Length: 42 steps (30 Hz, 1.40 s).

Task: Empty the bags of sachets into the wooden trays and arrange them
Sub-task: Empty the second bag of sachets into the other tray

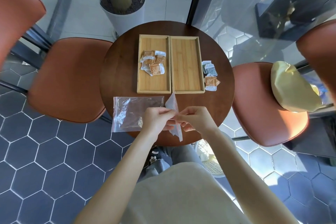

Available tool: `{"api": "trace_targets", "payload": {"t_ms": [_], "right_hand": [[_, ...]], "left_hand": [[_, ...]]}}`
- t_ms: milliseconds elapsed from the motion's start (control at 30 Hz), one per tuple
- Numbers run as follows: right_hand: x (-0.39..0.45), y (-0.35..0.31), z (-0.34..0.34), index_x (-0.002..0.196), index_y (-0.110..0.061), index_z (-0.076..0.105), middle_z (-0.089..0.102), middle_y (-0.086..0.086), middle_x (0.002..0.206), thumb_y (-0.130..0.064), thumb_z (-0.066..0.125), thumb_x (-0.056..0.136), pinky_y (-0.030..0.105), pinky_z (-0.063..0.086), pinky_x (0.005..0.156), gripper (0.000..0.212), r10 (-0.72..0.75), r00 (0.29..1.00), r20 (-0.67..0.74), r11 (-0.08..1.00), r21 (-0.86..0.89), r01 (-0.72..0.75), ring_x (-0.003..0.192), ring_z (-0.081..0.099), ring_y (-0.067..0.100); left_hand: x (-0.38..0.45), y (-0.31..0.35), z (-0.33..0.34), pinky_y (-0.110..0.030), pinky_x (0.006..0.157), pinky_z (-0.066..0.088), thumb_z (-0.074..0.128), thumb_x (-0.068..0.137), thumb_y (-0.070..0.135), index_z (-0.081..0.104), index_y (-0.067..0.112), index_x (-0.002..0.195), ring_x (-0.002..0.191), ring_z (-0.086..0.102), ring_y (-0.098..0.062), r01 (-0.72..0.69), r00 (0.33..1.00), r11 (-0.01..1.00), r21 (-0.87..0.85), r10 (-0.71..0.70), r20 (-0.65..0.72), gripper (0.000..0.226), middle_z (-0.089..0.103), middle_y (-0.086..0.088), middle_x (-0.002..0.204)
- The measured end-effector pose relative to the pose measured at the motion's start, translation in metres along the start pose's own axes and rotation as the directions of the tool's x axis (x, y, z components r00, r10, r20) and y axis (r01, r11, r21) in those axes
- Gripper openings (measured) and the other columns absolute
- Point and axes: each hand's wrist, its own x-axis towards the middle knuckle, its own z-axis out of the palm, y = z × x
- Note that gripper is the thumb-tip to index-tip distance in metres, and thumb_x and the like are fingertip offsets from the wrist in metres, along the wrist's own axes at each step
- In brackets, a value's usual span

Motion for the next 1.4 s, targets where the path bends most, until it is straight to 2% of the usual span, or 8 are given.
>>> {"api": "trace_targets", "payload": {"t_ms": [167,367,567,700,833,1067,1267,1400], "right_hand": [[0.0,0.005,-0.005,0.065,-0.013,0.063,0.062,0.002,0.064,-0.017,0.07,0.079,0.022,0.051,0.056,0.017,0.136,0.974,0.184,0.945,0.271,-0.183,0.058,0.056,0.011],[0.001,0.009,0.004,0.069,-0.009,0.059,0.06,0.003,0.062,-0.012,0.065,0.083,0.017,0.046,0.044,0.015,0.184,0.982,-0.04,0.849,0.51,-0.138,0.056,0.055,0.012],[0.002,0.015,-0.014,0.081,-0.007,0.064,0.069,0.005,0.067,-0.01,0.061,0.082,0.033,0.059,0.055,0.005,-0.15,0.88,-0.452,0.988,-0.104,0.115,0.055,0.068,0.016],[0.002,0.017,-0.039,0.088,-0.005,0.071,0.074,0.011,0.085,-0.003,0.062,0.082,0.04,0.057,0.071,0.011,-0.494,0.829,-0.263,0.765,-0.584,0.271,0.074,0.069,0.025],[0.002,0.016,-0.039,0.094,-0.003,0.071,0.074,0.013,0.09,0.005,0.057,0.083,0.035,0.057,0.075,0.02,-0.593,0.786,-0.174,0.668,-0.651,0.36,0.08,0.069,0.026],[0.0,0.041,-0.04,0.107,-0.003,0.064,0.069,0.006,0.09,0.003,0.043,0.088,0.019,0.054,0.067,0.029,-0.113,0.926,-0.361,0.967,0.173,0.186,0.082,0.066,0.015],[-0.005,0.102,-0.014,0.132,-0.01,0.046,0.055,0.007,0.129,0.015,0.053,0.069,0.027,0.043,0.087,0.068,0.043,0.986,-0.161,0.996,0.082,-0.03,0.12,0.05,0.019],[-0.002,0.099,-0.001,0.128,-0.02,0.046,0.057,-0.01,0.112,0.001,0.074,0.067,0.015,0.039,0.079,0.071,0.021,0.999,-0.043,0.999,0.037,-0.019,0.103,0.052,0.008]], "left_hand": [[-0.002,0.001,0.001,-0.026,0.059,0.059,0.068,0.081,0.01,0.071,0.005,0.083,0.065,0.073,-0.02,0.102,0.995,0.977,-0.185,-0.096,0.04,0.007,0.073,-0.009,0.074],[-0.004,-0.004,0.004,-0.03,0.061,0.06,0.064,0.081,0.001,0.068,0.004,0.069,0.062,0.072,-0.021,0.096,0.99,0.935,-0.341,-0.126,-0.065,0.012,0.073,-0.008,0.063],[-0.008,-0.004,-0.012,-0.034,0.058,0.06,0.069,0.077,0.014,0.071,0.004,0.071,0.056,0.07,-0.018,-0.09,0.977,0.958,0.273,0.138,-0.163,0.012,0.071,-0.011,0.064],[-0.01,0.006,-0.022,-0.029,0.057,0.055,0.071,0.073,0.021,0.07,0.012,0.064,0.057,0.066,-0.016,-0.214,0.93,0.813,0.542,0.339,-0.14,0.013,0.07,-0.006,0.059],[-0.013,0.008,-0.012,-0.023,0.054,0.053,0.069,0.076,0.016,0.071,0.01,0.084,0.059,0.067,-0.015,-0.274,0.909,0.751,0.601,0.406,-0.092,0.01,0.071,-0.006,0.068],[-0.011,0.012,0.003,-0.033,0.061,0.06,0.066,0.078,0.009,0.072,0.007,0.096,0.06,0.071,-0.018,-0.232,0.959,0.859,0.455,0.282,-0.042,0.019,0.073,-0.012,0.072],[-0.012,0.019,0.011,-0.039,0.072,0.06,0.067,0.076,0.006,0.07,0.01,0.09,0.062,0.072,-0.017,-0.112,0.988,0.97,0.217,0.132,-0.081,0.016,0.073,-0.007,0.069],[-0.023,0.033,0.015,-0.024,0.061,0.059,0.066,0.078,0.002,0.068,0.001,0.098,0.061,0.072,-0.013,-0.098,0.995,0.991,0.092,0.099,-0.003,0.02,0.072,-0.01,0.073]]}}
